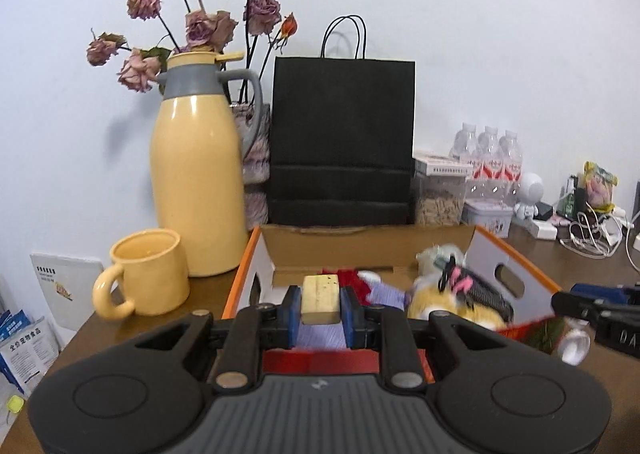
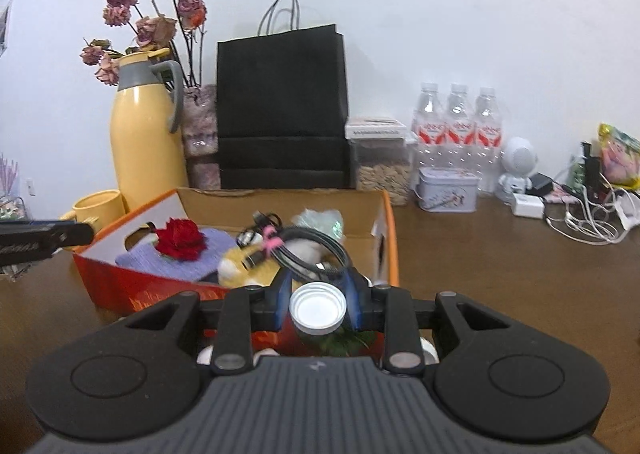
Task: Organize objects
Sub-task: 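Carry the block with the left tool while the right tool carries the lid into the box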
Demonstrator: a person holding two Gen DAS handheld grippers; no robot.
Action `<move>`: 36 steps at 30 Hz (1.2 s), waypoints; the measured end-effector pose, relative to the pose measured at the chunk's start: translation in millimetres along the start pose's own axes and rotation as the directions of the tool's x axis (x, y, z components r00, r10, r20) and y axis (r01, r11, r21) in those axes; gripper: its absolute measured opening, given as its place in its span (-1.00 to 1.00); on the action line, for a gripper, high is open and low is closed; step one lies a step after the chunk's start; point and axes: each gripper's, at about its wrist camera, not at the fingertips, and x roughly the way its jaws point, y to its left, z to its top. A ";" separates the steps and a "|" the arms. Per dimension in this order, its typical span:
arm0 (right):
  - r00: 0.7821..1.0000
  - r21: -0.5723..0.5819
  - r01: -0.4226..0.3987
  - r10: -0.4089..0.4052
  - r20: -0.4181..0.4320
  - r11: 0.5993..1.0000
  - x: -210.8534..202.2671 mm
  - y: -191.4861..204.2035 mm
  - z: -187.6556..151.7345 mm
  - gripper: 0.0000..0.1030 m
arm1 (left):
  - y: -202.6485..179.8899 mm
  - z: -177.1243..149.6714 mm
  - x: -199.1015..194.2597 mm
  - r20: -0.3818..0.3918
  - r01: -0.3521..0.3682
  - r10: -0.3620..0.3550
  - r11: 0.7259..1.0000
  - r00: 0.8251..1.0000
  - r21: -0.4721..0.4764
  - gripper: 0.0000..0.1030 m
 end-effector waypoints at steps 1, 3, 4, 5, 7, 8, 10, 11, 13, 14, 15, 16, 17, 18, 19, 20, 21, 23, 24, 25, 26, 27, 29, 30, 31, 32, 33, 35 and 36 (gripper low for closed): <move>1.000 -0.006 -0.003 0.003 0.003 1.000 2.4 1.9 2.8 -0.44 | -1.5 3.9 4.5 0.001 -0.002 0.002 1.000 1.000 -0.007 -0.63; 1.000 -0.021 -0.005 0.006 0.014 1.000 7.9 6.7 8.7 -0.44 | -3.5 10.2 13.3 0.003 -0.003 0.003 1.000 1.000 -0.020 -0.62; 1.000 -0.027 -0.009 0.009 0.018 1.000 11.9 9.3 11.6 -0.44 | -4.2 12.7 17.6 0.006 -0.005 0.005 1.000 1.000 -0.025 -0.63; 1.000 -0.030 -0.012 0.012 0.021 0.999 16.0 11.2 14.8 -0.44 | -5.1 15.8 23.0 0.008 -0.010 0.010 0.999 1.000 -0.031 -0.62; 0.999 -0.033 -0.016 0.017 0.032 0.999 25.5 14.6 21.2 -0.44 | -6.4 20.7 33.4 0.006 -0.022 0.022 0.999 1.000 -0.044 -0.63; 0.999 -0.030 -0.018 0.019 0.037 0.999 30.3 15.9 24.1 -0.44 | -6.5 22.8 39.2 0.004 -0.024 0.025 0.998 1.000 -0.053 -0.62; 0.999 -0.023 -0.021 0.022 0.044 1.000 41.7 18.1 29.8 -0.44 | -5.9 26.0 50.3 0.004 -0.033 0.033 0.997 0.999 -0.069 -0.63; 0.999 -0.019 -0.021 0.022 0.047 1.000 47.9 19.0 32.3 -0.44 | -5.9 27.3 56.0 0.005 -0.042 0.042 0.996 0.999 -0.074 -0.63; 0.999 -0.017 -0.024 0.025 0.046 1.000 59.8 20.4 35.7 -0.44 | -5.8 28.9 66.3 0.003 -0.054 0.055 0.996 0.999 -0.078 -0.63; 0.999 -0.014 -0.025 0.025 0.046 1.000 65.6 21.0 36.4 -0.44 | -5.4 29.5 71.6 0.000 -0.058 0.058 0.995 0.998 -0.077 -0.62; 0.999 -0.011 -0.025 0.025 0.045 1.000 70.5 21.4 37.2 -0.44 | -4.7 29.5 76.2 -0.003 -0.060 0.060 0.995 0.998 -0.077 -0.63; 0.999 -0.011 -0.025 0.026 0.042 1.000 76.1 21.6 38.0 -0.44 | -3.7 29.0 80.1 -0.007 -0.061 0.061 0.995 0.998 -0.075 -0.62; 0.999 -0.013 -0.025 0.026 0.040 1.000 80.0 21.7 38.0 -0.44 | -2.7 27.7 83.7 -0.011 -0.062 0.061 0.996 0.998 -0.070 -0.63; 0.999 -0.016 -0.025 0.025 0.038 1.000 83.3 21.7 38.0 -0.44 | -1.7 26.5 86.7 -0.015 -0.064 0.064 0.996 0.998 -0.066 -0.62; 0.999 -0.018 -0.024 0.024 0.036 1.000 86.4 21.6 38.0 -0.44 | -1.2 25.5 89.4 -0.019 -0.068 0.067 0.996 0.998 -0.062 -0.62; 0.999 -0.019 -0.023 0.024 0.035 1.000 88.1 20.7 37.6 -0.44 | -0.5 25.3 92.3 -0.022 -0.071 0.070 0.996 0.997 -0.060 -0.62; 0.999 -0.019 -0.022 0.023 0.033 1.000 89.9 20.0 37.6 -0.44 | 0.3 25.3 94.4 -0.022 -0.073 0.072 0.996 0.997 -0.059 -0.62; 0.999 -0.017 -0.023 0.023 0.027 1.000 93.2 18.0 37.0 -0.43 | -0.5 25.2 96.5 -0.019 -0.083 0.082 0.995 0.996 -0.049 -0.62; 0.999 -0.015 -0.021 0.021 0.024 1.000 94.1 16.8 36.5 -0.44 | -1.5 25.1 96.5 -0.010 -0.090 0.090 0.995 0.996 -0.040 -0.61; 1.000 -0.011 -0.014 0.014 0.020 1.000 94.8 15.4 36.0 -0.41 | -2.7 24.7 96.5 0.000 -0.103 0.104 0.994 0.995 -0.031 -0.42; 1.000 -0.009 -0.006 0.006 0.016 1.000 95.6 14.3 35.8 -0.29 | -3.7 24.2 96.5 0.002 -0.119 0.119 0.993 0.993 -0.023 -0.02; 1.000 -0.006 -0.001 0.001 0.011 1.000 95.8 12.8 35.4 -0.17 | -3.7 23.8 96.0 0.009 -0.124 0.124 0.992 0.992 -0.019 0.37; 1.000 0.007 0.013 -0.013 0.011 1.000 94.7 9.9 34.9 0.59 | -2.8 22.6 93.6 0.029 -0.121 0.122 0.992 0.992 -0.029 0.85; 1.000 0.007 0.020 -0.020 0.020 1.000 93.5 9.4 35.1 0.73 | -2.3 22.3 92.5 0.039 -0.124 0.125 0.992 0.991 -0.035 1.00; 0.999 0.003 0.026 -0.026 0.029 1.000 91.9 9.4 35.2 0.88 | -2.1 21.9 91.4 0.050 -0.129 0.131 0.991 0.990 -0.039 1.00; 0.999 0.000 0.030 -0.030 0.032 1.000 91.1 9.8 35.5 1.00 | -2.1 21.4 90.4 0.059 -0.134 0.136 0.990 0.989 -0.041 1.00; 0.999 -0.001 0.032 -0.032 0.033 0.999 90.4 10.2 35.5 1.00 | -2.2 21.3 90.0 0.058 -0.137 0.139 0.990 0.989 -0.042 1.00; 0.999 -0.005 0.031 -0.031 0.027 1.000 90.7 10.8 35.0 1.00 | -1.7 21.7 91.0 0.049 -0.138 0.140 0.989 0.989 -0.044 1.00; 0.999 -0.008 0.031 -0.031 0.023 0.999 91.0 10.9 34.9 1.00 | -1.2 21.8 91.3 0.045 -0.138 0.140 0.989 0.989 -0.046 1.00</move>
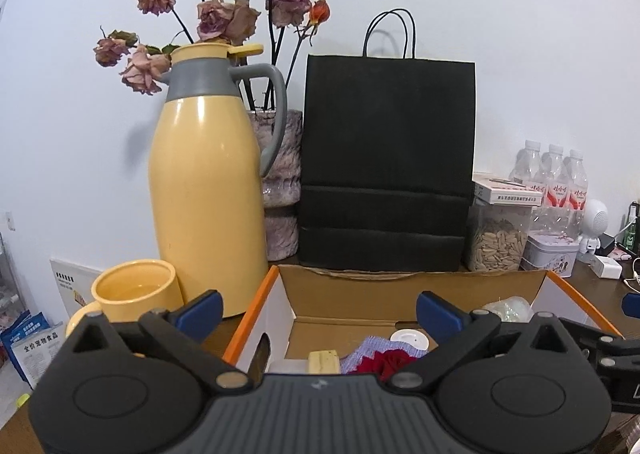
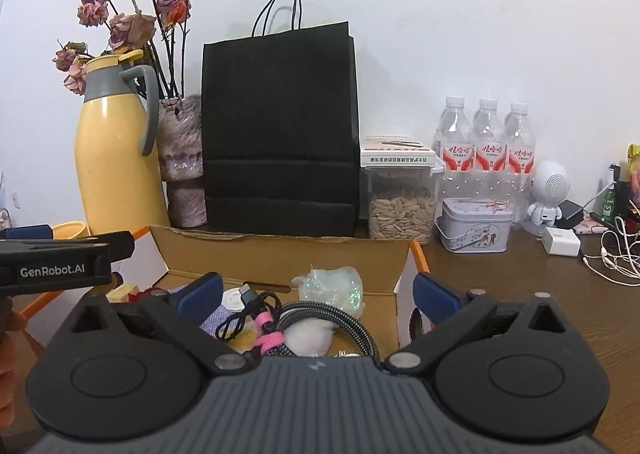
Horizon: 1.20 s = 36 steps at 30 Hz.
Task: Organize objects
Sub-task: 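Carry the block with the left tool while the right tool carries the lid into the box, then open both tools in the box and withdraw them toward the remaining lids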
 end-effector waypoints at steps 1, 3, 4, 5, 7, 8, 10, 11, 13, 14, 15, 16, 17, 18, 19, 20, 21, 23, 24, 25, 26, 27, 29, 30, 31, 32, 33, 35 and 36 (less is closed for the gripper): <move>1.000 -0.002 0.001 -0.001 -0.003 1.000 0.5 0.3 -0.3 1.00 | 0.2 0.2 0.3 -0.002 0.000 0.000 1.000 1.000 -0.002 1.00; 1.000 -0.003 0.003 -0.003 -0.007 1.000 0.7 0.8 -0.4 1.00 | 0.4 -0.3 0.0 -0.005 0.001 -0.001 1.000 1.000 -0.003 1.00; 1.000 -0.004 0.004 -0.004 -0.008 1.000 0.5 1.0 -0.5 1.00 | 0.1 -0.4 -0.2 -0.007 0.000 0.000 1.000 1.000 -0.002 1.00; 1.000 -0.004 0.005 -0.005 -0.008 1.000 0.1 1.0 -0.6 1.00 | -0.4 -0.8 -0.7 -0.008 0.000 0.000 1.000 1.000 -0.001 1.00; 1.000 -0.006 0.006 -0.006 -0.009 1.000 -1.1 0.7 -0.6 1.00 | -0.9 -1.5 -1.8 -0.012 0.002 -0.002 1.000 1.000 0.002 1.00; 1.000 -0.006 0.007 -0.007 -0.009 1.000 -2.1 0.6 -0.5 1.00 | -1.2 -1.7 -2.8 -0.014 0.004 -0.004 1.000 1.000 0.001 1.00; 1.000 -0.006 0.006 -0.006 -0.007 1.000 -5.1 0.3 -0.4 1.00 | -1.4 -2.6 -5.5 -0.015 0.008 -0.008 1.000 1.000 0.000 1.00; 1.000 -0.007 0.006 -0.006 -0.005 1.000 -7.0 0.2 -0.4 1.00 | -1.6 -3.3 -7.3 -0.015 0.008 -0.008 1.000 1.000 0.001 1.00; 1.000 -0.011 0.005 -0.005 -0.001 1.000 -11.5 -0.5 -1.0 1.00 | -1.8 -5.3 -11.2 -0.016 0.009 -0.008 1.000 1.000 0.005 1.00; 1.000 -0.014 0.005 -0.005 0.001 1.000 -13.7 -1.0 -1.6 1.00 | -2.0 -7.0 -13.3 -0.018 0.010 -0.009 1.000 1.000 0.009 1.00; 1.000 -0.017 0.006 -0.006 0.002 1.000 -15.7 -1.8 -2.7 1.00 | -2.0 -8.9 -15.4 -0.020 0.010 -0.010 1.000 1.000 0.013 1.00; 1.000 -0.021 0.007 -0.007 0.000 1.000 -18.4 -2.9 -4.1 1.00 | -1.5 -10.8 -17.8 -0.023 0.010 -0.010 1.000 1.000 0.018 1.00; 1.000 -0.025 0.007 -0.007 0.000 1.000 -21.0 -3.9 -5.6 1.00 | -0.6 -13.4 -20.7 -0.027 0.010 -0.010 1.000 1.000 0.024 1.00; 1.000 -0.029 0.007 -0.007 0.000 1.000 -24.0 -5.0 -7.5 1.00 | 0.8 -16.1 -24.0 -0.029 0.009 -0.009 1.000 1.000 0.027 1.00; 1.000 -0.034 0.007 -0.007 -0.001 0.999 -27.6 -6.1 -9.8 1.00 | 2.7 -18.8 -28.0 -0.029 0.009 -0.008 1.000 1.000 0.030 1.00; 1.000 -0.040 0.008 -0.008 -0.001 0.999 -30.9 -7.3 -12.0 1.00 | 5.1 -21.3 -32.4 -0.028 0.009 -0.008 0.999 1.000 0.032 1.00; 1.000 -0.047 0.010 -0.010 -0.001 0.999 -34.5 -8.4 -14.4 1.00 | 7.3 -23.3 -36.7 -0.026 0.009 -0.009 0.999 1.000 0.033 1.00; 1.000 -0.063 0.019 -0.019 0.001 0.998 -44.4 -11.1 -21.0 1.00 | 12.5 -27.9 -45.5 -0.026 0.010 -0.009 0.999 1.000 0.033 1.00; 1.000 -0.069 0.025 -0.024 0.003 0.997 -49.2 -12.9 -23.8 1.00 | 15.1 -30.2 -49.5 -0.028 0.011 -0.010 0.999 1.000 0.032 1.00; 1.000 -0.076 0.029 -0.029 0.004 0.997 -55.1 -15.2 -26.9 1.00 | 17.5 -32.6 -53.7 -0.030 0.013 -0.012 0.999 0.999 0.031 1.00; 0.999 -0.080 0.033 -0.033 0.003 0.996 -60.0 -17.2 -29.7 1.00 | 20.0 -35.7 -57.8 -0.034 0.012 -0.011 0.999 0.999 0.030 1.00; 0.999 -0.081 0.037 -0.037 0.000 0.996 -64.9 -19.8 -33.1 1.00 | 22.4 -39.2 -61.5 -0.040 0.009 -0.008 0.999 0.999 0.031 1.00; 0.999 -0.082 0.036 -0.038 -0.018 0.996 -71.9 -25.4 -40.2 1.00 | 26.7 -46.1 -67.5 -0.056 0.005 -0.003 0.999 0.998 0.034 1.00; 0.999 -0.080 0.034 -0.036 -0.032 0.996 -74.1 -28.5 -43.8 1.00 | 28.8 -49.2 -69.7 -0.063 0.002 0.000 0.999 0.998 0.034 1.00; 0.998 -0.075 0.034 -0.037 -0.047 0.997 -76.1 -32.3 -47.5 1.00 | 30.9 -52.3 -71.7 -0.072 -0.001 0.004 0.999 0.997 0.035 1.00; 0.997 -0.070 0.037 -0.041 -0.064 0.997 -77.6 -36.1 -51.2 1.00 | 32.9 -55.4 -73.6 -0.083 -0.003 0.006 0.999 0.997 0.036 1.00; 0.996 -0.064 0.041 -0.046 -0.079 0.997 -78.8 -39.8 -54.6 1.00 | 34.5 -57.9 -74.8 -0.093 -0.005 0.008 0.999 0.996 0.036 1.00; 0.993 -0.050 0.050 -0.056 -0.107 0.997 -82.1 -47.4 -61.7 1.00 | 38.0 -63.8 -77.4 -0.115 -0.007 0.011 0.999 0.993 0.039 1.00; 0.991 -0.046 0.054 -0.059 -0.120 0.997 -83.5 -50.9 -65.2 1.00 | 39.7 -66.8 -78.4 -0.127 -0.006 0.011 0.999 0.992 0.041 1.00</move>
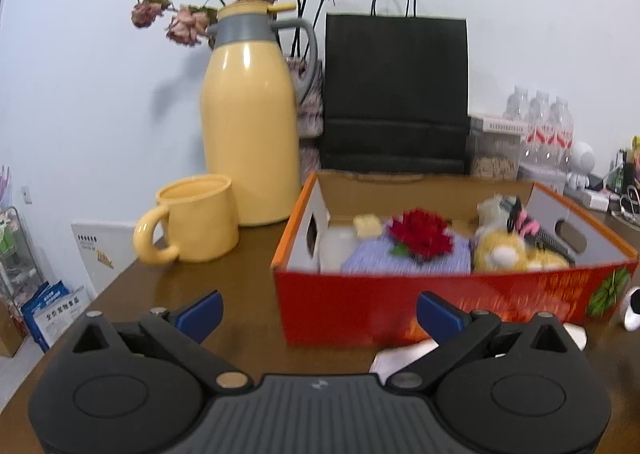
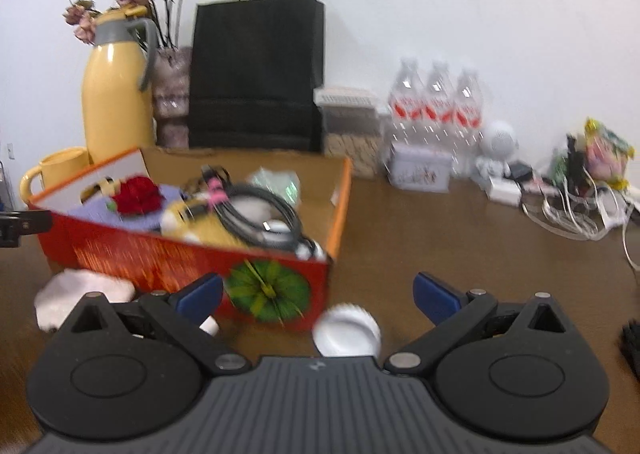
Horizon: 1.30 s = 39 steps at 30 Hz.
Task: Organize objects
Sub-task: 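Open both tools in the box and withdraw them toward the remaining lids, then close the right tool on a white round lid on the table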
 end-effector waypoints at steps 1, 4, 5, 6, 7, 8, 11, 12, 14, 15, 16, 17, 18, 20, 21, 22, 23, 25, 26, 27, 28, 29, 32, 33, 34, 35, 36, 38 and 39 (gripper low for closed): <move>1.000 0.004 0.003 -0.003 -0.015 1.000 -0.8 -3.0 -3.9 1.00 | 0.9 -2.4 0.2 -0.012 0.001 -0.001 1.000 1.000 0.001 1.00; 0.998 0.013 0.015 -0.014 -0.062 1.000 -0.8 -11.5 -14.8 1.00 | 4.1 -10.1 -1.1 -0.049 -0.002 0.002 1.000 0.999 0.003 1.00; 0.997 0.017 0.017 -0.015 -0.074 1.000 -0.4 -14.3 -17.0 1.00 | 5.3 -12.7 -2.0 -0.057 -0.004 0.004 1.000 0.998 0.001 1.00; 0.996 0.023 0.019 -0.017 -0.085 1.000 -0.1 -16.6 -18.7 1.00 | 6.7 -14.6 -2.6 -0.064 -0.009 0.009 1.000 0.998 -0.003 1.00; 0.996 0.030 0.021 -0.019 -0.091 0.999 0.3 -19.0 -19.9 1.00 | 7.8 -15.8 -3.4 -0.069 -0.013 0.013 1.000 0.998 -0.007 1.00; 0.995 0.035 0.025 -0.021 -0.095 0.999 0.8 -20.4 -20.2 1.00 | 9.1 -16.7 -3.6 -0.074 -0.019 0.018 1.000 0.997 -0.012 1.00; 0.994 0.043 0.040 -0.035 -0.108 0.998 2.1 -22.8 -21.6 1.00 | 12.5 -19.8 -3.9 -0.098 -0.030 0.027 0.999 0.995 -0.031 1.00; 0.993 0.043 0.046 -0.041 -0.113 0.998 2.8 -22.9 -21.9 1.00 | 13.4 -20.5 -3.8 -0.105 -0.032 0.028 0.999 0.994 -0.036 1.00; 0.990 0.043 0.063 -0.057 -0.126 0.997 5.3 -23.3 -22.5 1.00 | 14.8 -21.8 -4.2 -0.114 -0.034 0.028 0.998 0.993 -0.044 1.00; 0.990 0.045 0.068 -0.062 -0.130 0.997 5.7 -23.7 -22.7 1.00 | 14.5 -22.0 -4.2 -0.115 -0.036 0.031 0.998 0.993 -0.044 1.00; 0.989 0.048 0.075 -0.067 -0.134 0.996 6.2 -24.8 -22.6 1.00 | 13.9 -22.3 -4.2 -0.115 -0.040 0.035 0.998 0.993 -0.043 1.00; 0.988 0.052 0.077 -0.069 -0.137 0.996 6.7 -25.2 -22.6 1.00 | 13.1 -22.4 -4.1 -0.116 -0.044 0.039 0.998 0.992 -0.039 1.00; 0.987 0.057 0.080 -0.071 -0.143 0.995 8.0 -25.7 -22.6 1.00 | 12.2 -22.4 -3.6 -0.117 -0.047 0.042 0.998 0.992 -0.035 1.00; 0.984 0.064 0.081 -0.069 -0.162 0.995 11.3 -25.4 -23.0 1.00 | 10.2 -22.7 -2.5 -0.122 -0.048 0.045 0.999 0.992 -0.025 1.00; 0.983 0.068 0.080 -0.067 -0.172 0.995 12.8 -25.3 -23.4 1.00 | 9.5 -22.9 -2.0 -0.123 -0.048 0.045 0.999 0.991 -0.021 1.00; 0.980 0.072 0.081 -0.066 -0.187 0.994 15.2 -24.8 -23.6 1.00 | 9.1 -22.9 -1.7 -0.124 -0.049 0.046 0.999 0.991 -0.018 1.00; 0.978 0.076 0.083 -0.067 -0.199 0.994 17.6 -24.0 -23.7 1.00 | 8.8 -22.9 -1.5 -0.125 -0.050 0.048 0.999 0.991 -0.015 1.00; 0.972 0.081 0.087 -0.066 -0.225 0.993 23.1 -21.6 -23.8 1.00 | 8.8 -22.9 -1.0 -0.127 -0.051 0.048 0.999 0.991 -0.016 1.00; 0.971 0.084 0.091 -0.070 -0.227 0.992 24.5 -20.3 -23.5 1.00 | 8.9 -22.9 -0.9 -0.128 -0.052 0.049 0.999 0.991 -0.017 1.00; 0.971 0.088 0.096 -0.074 -0.227 0.992 25.6 -19.4 -23.3 1.00 | 9.1 -22.9 -0.7 -0.129 -0.053 0.050 0.998 0.990 -0.018 1.00; 0.970 0.091 0.107 -0.084 -0.228 0.990 27.1 -17.8 -22.6 1.00 | 9.2 -22.7 -0.5 -0.130 -0.053 0.050 0.998 0.990 -0.020 1.00; 0.969 0.096 0.116 -0.092 -0.229 0.989 28.4 -16.4 -21.8 1.00 | 9.4 -22.6 -0.4 -0.131 -0.053 0.049 0.998 0.990 -0.021 1.00; 0.969 0.105 0.122 -0.096 -0.228 0.987 32.4 -13.5 -19.3 1.00 | 9.7 -22.3 -0.4 -0.130 -0.052 0.049 0.998 0.990 -0.021 1.00; 0.969 0.104 0.120 -0.094 -0.228 0.987 33.7 -12.4 -18.4 1.00 | 9.6 -22.4 -0.4 -0.130 -0.053 0.049 0.998 0.990 -0.021 1.00; 0.969 0.104 0.122 -0.096 -0.228 0.987 35.1 -11.4 -17.5 1.00 | 9.7 -22.4 -0.4 -0.130 -0.052 0.049 0.998 0.990 -0.022 1.00; 0.969 0.106 0.121 -0.094 -0.227 0.987 35.7 -11.7 -17.3 0.99 | 10.0 -22.3 -0.4 -0.131 -0.051 0.048 0.998 0.990 -0.023 1.00; 0.970 0.110 0.120 -0.093 -0.225 0.987 36.1 -12.5 -16.7 0.98 | 10.0 -22.2 -0.5 -0.131 -0.052 0.048 0.998 0.990 -0.025 1.00; 0.970 0.117 0.127 -0.099 -0.220 0.985 36.7 -14.3 -16.0 0.91 | 10.0 -22.1 0.1 -0.133 -0.052 0.048 0.998 0.990 -0.025 1.00; 0.971 0.121 0.130 -0.101 -0.218 0.984 37.2 -15.1 -15.5 0.90 | 9.9 -22.1 0.2 -0.134 -0.052 0.048 0.998 0.990 -0.025 1.00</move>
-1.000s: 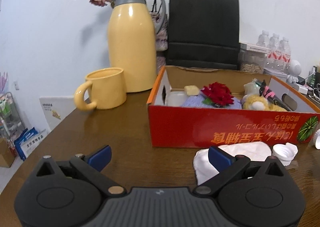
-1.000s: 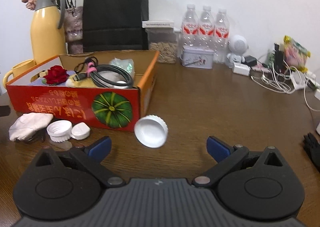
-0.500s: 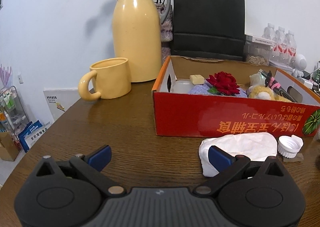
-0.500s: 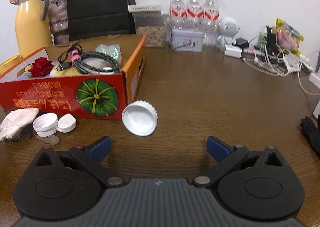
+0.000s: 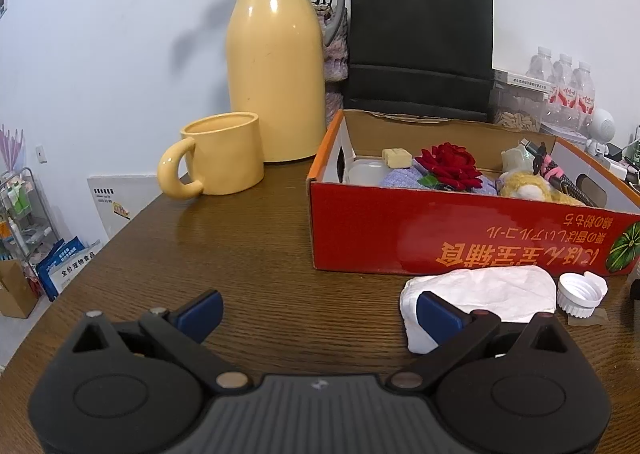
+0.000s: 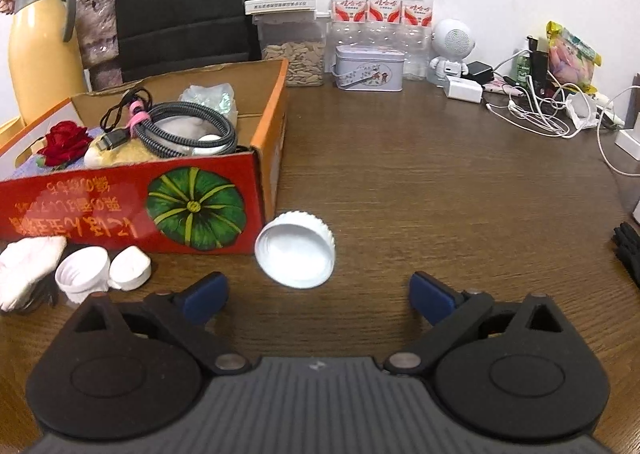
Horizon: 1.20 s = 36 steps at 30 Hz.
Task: Organize objects
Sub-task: 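Close the right tool on a white round lid on the table, then grasp the white cloth bundle with the left tool while the right tool holds the lid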
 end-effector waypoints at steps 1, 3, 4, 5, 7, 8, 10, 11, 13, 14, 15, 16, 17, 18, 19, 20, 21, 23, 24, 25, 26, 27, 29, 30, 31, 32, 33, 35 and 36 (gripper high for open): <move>1.000 0.004 0.001 -0.001 0.002 1.000 0.5 -0.8 0.8 0.88 | 0.2 0.0 -0.1 -0.001 0.001 -0.001 1.000 1.000 0.001 1.00; 1.000 0.011 0.000 0.000 0.010 1.000 1.2 -1.5 1.9 0.80 | 0.3 -0.1 0.0 -0.001 0.002 -0.002 1.000 1.000 0.002 1.00; 1.000 0.011 -0.007 0.007 0.015 1.000 1.4 -1.3 2.8 0.68 | 0.3 -0.1 0.1 -0.001 0.002 -0.002 1.000 1.000 0.001 1.00; 1.000 0.009 -0.016 0.015 0.020 1.000 1.5 -0.6 3.6 0.57 | 0.3 -0.1 0.1 -0.001 0.002 -0.002 1.000 1.000 0.001 1.00; 0.999 -0.005 -0.032 0.032 0.029 0.999 0.8 2.1 3.9 0.36 | 0.5 0.0 0.4 -0.003 0.002 -0.002 1.000 1.000 0.002 1.00; 0.998 -0.012 -0.046 0.047 0.034 0.999 0.1 3.4 3.9 0.14 | 0.3 0.0 0.5 -0.003 0.002 -0.002 1.000 1.000 0.002 1.00; 0.997 -0.023 -0.068 0.069 0.043 0.997 -2.1 4.6 3.8 -0.22 | 0.2 -0.3 0.5 -0.003 0.002 -0.002 1.000 1.000 0.002 1.00; 0.996 -0.025 -0.074 0.075 0.045 0.997 -2.7 4.9 3.8 -0.21 | 0.3 -0.4 0.6 -0.004 0.001 -0.001 1.000 1.000 0.003 1.00; 0.995 -0.023 -0.084 0.085 0.051 0.996 -4.1 4.1 3.7 -0.22 | 0.4 -0.5 0.8 -0.004 0.001 -0.001 1.000 1.000 0.002 1.00; 0.995 -0.022 -0.087 0.088 0.056 0.996 -5.4 3.9 3.5 -0.22 | 0.5 -0.5 0.8 -0.003 0.002 -0.002 1.000 1.000 0.002 1.00; 0.994 -0.022 -0.087 0.089 0.061 0.996 -6.5 4.1 3.1 -0.22 | 0.8 -0.6 0.9 -0.002 0.003 -0.003 1.000 1.000 0.001 1.00; 0.994 -0.026 -0.087 0.089 0.070 0.996 -8.6 4.9 2.3 -0.22 | 1.0 -0.7 0.7 -0.001 0.005 -0.005 1.000 1.000 0.000 1.00; 0.993 -0.031 -0.088 0.090 0.078 0.996 -10.6 5.7 1.6 -0.22 | 1.0 -0.7 0.3 0.003 0.008 -0.008 1.000 1.000 0.000 1.00; 0.992 -0.035 -0.088 0.091 0.085 0.996 -12.3 6.4 1.0 -0.22 | 0.8 -0.6 -0.5 0.007 0.013 -0.013 1.000 1.000 -0.002 1.00; 0.991 -0.040 -0.088 0.092 0.093 0.995 -14.6 7.2 0.1 -0.22 | 0.6 -0.4 -1.5 0.013 0.021 -0.021 1.000 1.000 -0.007 1.00; 0.991 -0.043 -0.088 0.092 0.099 0.995 -15.9 8.0 -0.2 -0.22 | 0.2 -0.3 -2.9 0.019 0.036 -0.036 0.999 0.999 -0.014 1.00; 0.990 -0.046 -0.088 0.093 0.103 0.995 -17.1 8.8 -0.8 -0.22 | -0.9 0.0 -4.3 0.023 0.056 -0.056 0.998 0.998 -0.020 1.00; 0.990 -0.050 -0.090 0.095 0.108 0.995 -18.9 9.5 -1.3 -0.22 | -6.3 0.3 -6.2 0.023 0.110 -0.109 0.994 0.994 -0.026 1.00; 0.989 -0.052 -0.091 0.096 0.109 0.994 -19.3 9.7 -1.4 -0.22 | -9.9 0.5 -6.8 0.021 0.129 -0.129 0.991 0.991 -0.026 1.00; 0.989 -0.053 -0.093 0.098 0.110 0.994 -19.8 10.1 -1.7 -0.22 | -14.7 0.7 -7.4 0.020 0.149 -0.149 0.989 0.989 -0.022 1.00; 0.989 -0.054 -0.095 0.100 0.112 0.994 -20.6 10.8 -2.0 -0.22 | -20.1 1.1 -7.6 0.018 0.166 -0.165 0.986 0.986 -0.015 1.00; 0.988 -0.055 -0.096 0.102 0.114 0.994 -21.4 11.6 -2.6 -0.22 | -25.8 1.3 -7.9 0.018 0.178 -0.178 0.984 0.984 -0.006 1.00; 0.987 -0.061 -0.099 0.106 0.117 0.993 -22.7 13.2 -3.2 -0.21 | -38.2 1.6 -8.4 0.018 0.196 -0.196 0.980 0.980 0.016 1.00; 0.987 -0.064 -0.101 0.108 0.118 0.993 -23.6 14.1 -3.8 -0.22 | -44.7 1.5 -8.4 0.016 0.201 -0.202 0.979 0.979 0.030 1.00; 0.987 -0.068 -0.104 0.111 0.119 0.992 -24.4 15.2 -4.2 -0.21 | -50.5 1.1 -8.5 0.014 0.208 -0.209 0.977 0.978 0.045 1.00; 0.986 -0.071 -0.106 0.114 0.120 0.992 -25.1 16.3 -4.6 -0.21 | -56.5 1.0 -7.6 0.008 0.213 -0.214 0.975 0.977 0.060 1.00; 0.986 -0.074 -0.108 0.117 0.120 0.991 -25.7 16.8 -5.0 -0.22 | -61.3 0.6 -6.6 0.001 0.212 -0.213 0.975 0.977 0.072 1.00; 0.985 -0.079 -0.113 0.122 0.120 0.990 -26.6 18.0 -5.6 -0.21 | -69.3 0.8 -3.1 -0.012 0.200 -0.200 0.976 0.980 0.082 1.00; 0.985 -0.080 -0.114 0.124 0.120 0.990 -27.1 18.9 -6.0 -0.21 | -71.0 0.9 -1.1 -0.016 0.197 -0.196 0.977 0.980 0.080 1.00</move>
